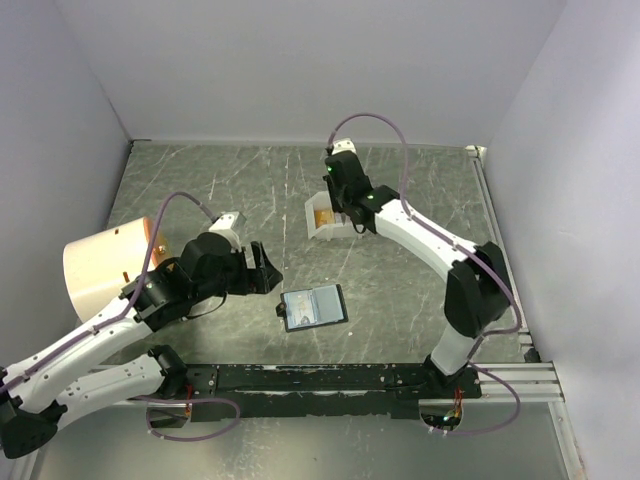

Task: Put the credit cards into the card holder
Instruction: Pick up the credit card from the storage box.

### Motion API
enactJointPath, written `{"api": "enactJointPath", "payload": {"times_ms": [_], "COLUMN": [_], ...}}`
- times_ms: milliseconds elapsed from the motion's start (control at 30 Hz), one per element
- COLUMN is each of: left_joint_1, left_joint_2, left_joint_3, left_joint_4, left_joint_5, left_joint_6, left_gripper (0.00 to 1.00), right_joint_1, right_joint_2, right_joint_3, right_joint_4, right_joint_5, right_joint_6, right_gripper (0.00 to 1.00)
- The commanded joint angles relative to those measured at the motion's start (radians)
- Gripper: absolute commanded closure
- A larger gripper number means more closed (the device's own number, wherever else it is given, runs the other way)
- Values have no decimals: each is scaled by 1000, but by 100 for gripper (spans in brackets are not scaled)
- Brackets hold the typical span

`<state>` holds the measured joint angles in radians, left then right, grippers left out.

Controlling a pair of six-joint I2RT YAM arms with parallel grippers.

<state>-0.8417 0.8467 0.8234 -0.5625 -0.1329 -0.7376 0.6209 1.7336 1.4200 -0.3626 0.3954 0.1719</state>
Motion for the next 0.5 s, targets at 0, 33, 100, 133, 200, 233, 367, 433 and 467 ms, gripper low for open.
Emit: {"api": "enactJointPath", "payload": {"times_ms": [0, 33, 100, 133, 200, 233, 367, 433, 467], "left_joint_1": [-5, -4, -4, -5, -5, -6, -4, -4, -4], "left_joint_2": [17, 21, 28, 30, 39, 43, 60, 70, 77], "left_joint_3": [-1, -6, -15, -22, -37, -45, -89, -106, -109], "left_joint_4": [133, 156, 205, 229, 283, 315, 439, 495, 514], "left_joint_5": [95, 109, 132, 142, 160, 169, 208, 224, 233], "left_joint_6": [-89, -105, -139, -157, -195, -214, -291, -325, -339], "left_gripper": [9, 9, 9, 9, 10, 10, 12, 13, 14], "right_joint_1": [-5, -6, -6, -5, -5, -4, -7, -6, -7], "right_joint_2": [-149, -181, -238, -269, -331, -364, -503, -559, -585], "right_joint_3": [-85, -111, -156, -180, -241, -271, -407, -477, -499], "right_joint_4": [47, 58, 81, 94, 134, 156, 271, 329, 350], "right_joint_5": [-161, -198, -249, -276, -341, -368, -477, -524, -542], "right_joint_6": [105, 126, 179, 204, 256, 289, 415, 472, 501], "right_gripper": [100, 100, 100, 100, 100, 100, 100, 100, 100]}}
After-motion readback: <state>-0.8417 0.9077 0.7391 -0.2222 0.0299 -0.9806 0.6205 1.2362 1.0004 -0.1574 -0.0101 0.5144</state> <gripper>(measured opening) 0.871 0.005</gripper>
